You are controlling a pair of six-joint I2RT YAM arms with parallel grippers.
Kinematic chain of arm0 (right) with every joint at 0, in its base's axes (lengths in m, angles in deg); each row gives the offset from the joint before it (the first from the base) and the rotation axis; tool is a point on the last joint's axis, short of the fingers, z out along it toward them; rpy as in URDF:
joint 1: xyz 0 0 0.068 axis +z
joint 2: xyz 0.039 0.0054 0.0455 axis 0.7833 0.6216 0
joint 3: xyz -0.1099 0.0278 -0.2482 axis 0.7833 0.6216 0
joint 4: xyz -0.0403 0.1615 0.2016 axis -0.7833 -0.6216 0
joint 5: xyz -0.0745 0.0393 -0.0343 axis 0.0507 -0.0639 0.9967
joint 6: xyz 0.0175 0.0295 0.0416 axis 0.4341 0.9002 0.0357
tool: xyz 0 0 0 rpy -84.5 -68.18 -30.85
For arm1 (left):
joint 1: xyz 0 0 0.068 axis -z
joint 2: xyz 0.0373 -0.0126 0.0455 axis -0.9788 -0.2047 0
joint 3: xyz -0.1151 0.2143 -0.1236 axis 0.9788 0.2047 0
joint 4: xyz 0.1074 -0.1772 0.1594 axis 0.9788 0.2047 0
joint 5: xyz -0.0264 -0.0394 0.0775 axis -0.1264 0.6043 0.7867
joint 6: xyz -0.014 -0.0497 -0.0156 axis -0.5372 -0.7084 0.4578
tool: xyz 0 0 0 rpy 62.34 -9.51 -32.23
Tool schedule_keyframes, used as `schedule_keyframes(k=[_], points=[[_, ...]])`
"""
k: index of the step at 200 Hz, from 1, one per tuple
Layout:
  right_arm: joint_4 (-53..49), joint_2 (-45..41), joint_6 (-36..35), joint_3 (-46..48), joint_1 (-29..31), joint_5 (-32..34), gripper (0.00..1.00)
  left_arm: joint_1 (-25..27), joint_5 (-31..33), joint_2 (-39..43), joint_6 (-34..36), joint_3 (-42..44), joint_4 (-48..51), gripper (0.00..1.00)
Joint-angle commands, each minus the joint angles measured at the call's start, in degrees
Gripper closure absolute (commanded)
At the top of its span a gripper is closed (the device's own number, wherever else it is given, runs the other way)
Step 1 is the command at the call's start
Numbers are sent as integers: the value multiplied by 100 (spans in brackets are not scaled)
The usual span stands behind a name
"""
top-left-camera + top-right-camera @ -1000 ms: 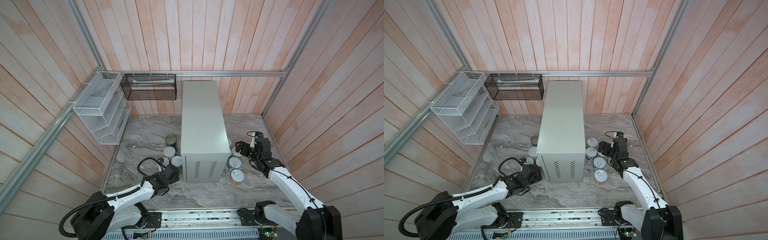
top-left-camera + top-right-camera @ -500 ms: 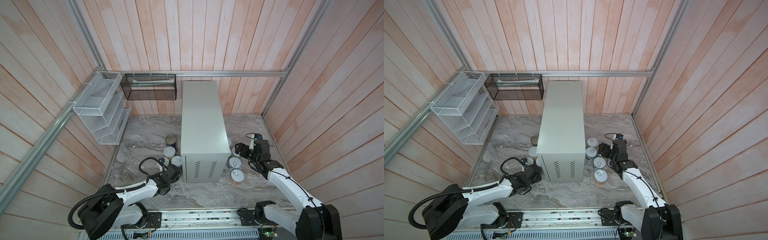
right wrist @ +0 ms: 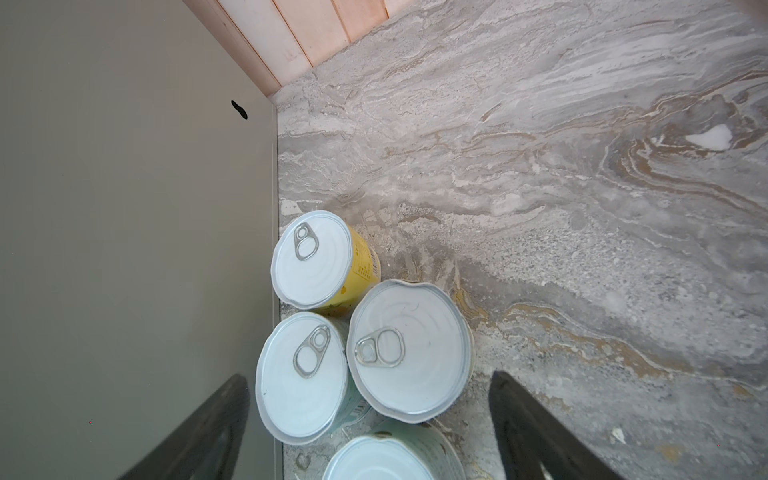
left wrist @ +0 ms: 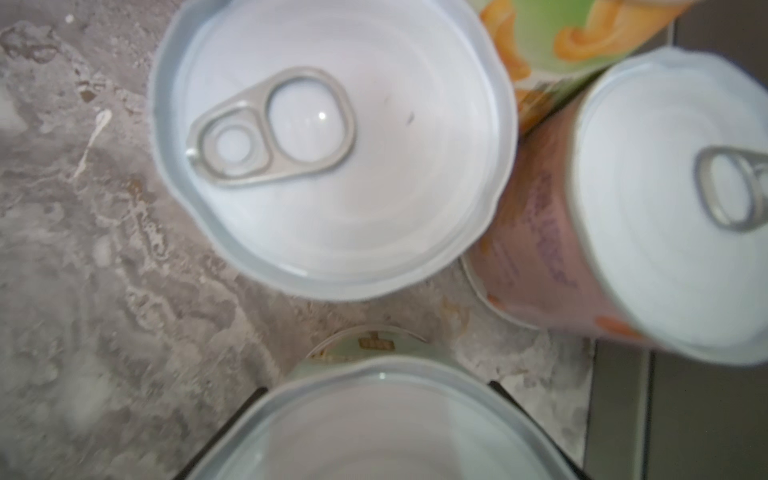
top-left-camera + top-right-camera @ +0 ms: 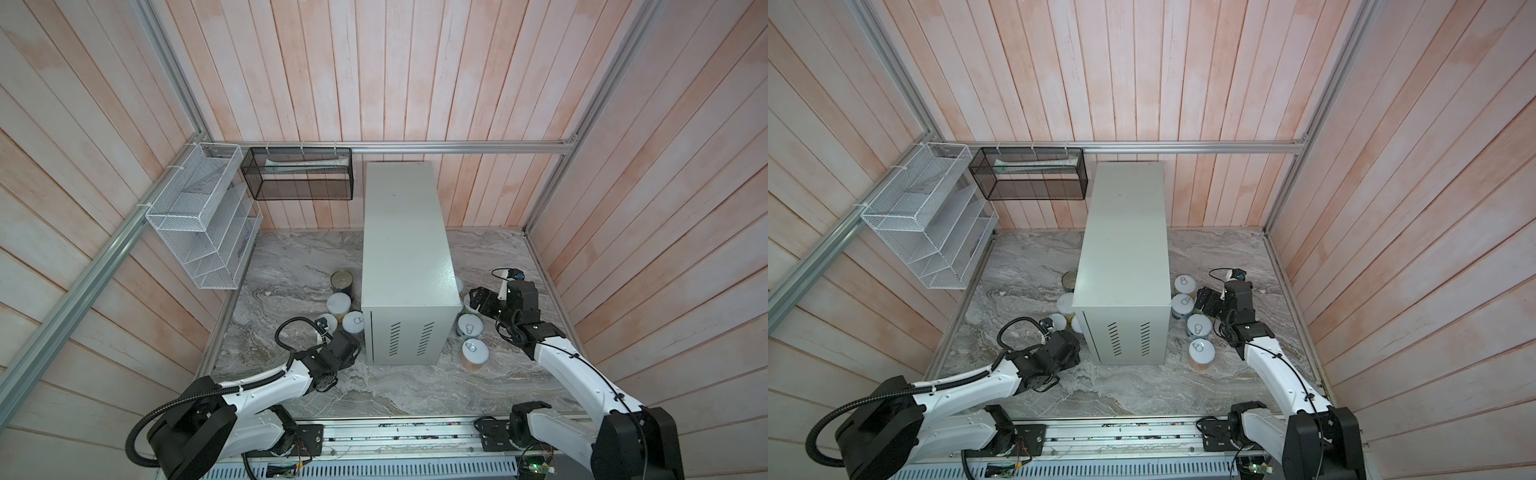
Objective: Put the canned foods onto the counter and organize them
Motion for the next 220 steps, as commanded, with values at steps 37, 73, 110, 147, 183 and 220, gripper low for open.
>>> schedule_keyframes(k=[37, 73, 110, 147, 183, 220], points=[[-38, -208, 54, 48, -18, -136, 10, -193, -18, 1096, 301, -1555, 2015, 100], [-124, -251, 20, -84, -29, -147, 10, -1076, 67, 1254, 1087, -2430, 2614, 100], [-209, -202, -42, -308, -82, -170, 10, -1900, -144, 1207, 2080, -3121, 2193, 100], [-325, -153, -108, -603, -114, -162, 10, -2209, -318, 570, 3191, -4314, 1821, 100], [-453, -79, -207, -957, -146, -171, 10, -2610, -926, -212, 3924, -5874, 1934, 100], [-529, -144, -202, -1133, -145, -200, 10, -2696, -1827, -1267, 4261, -7815, 2467, 100]])
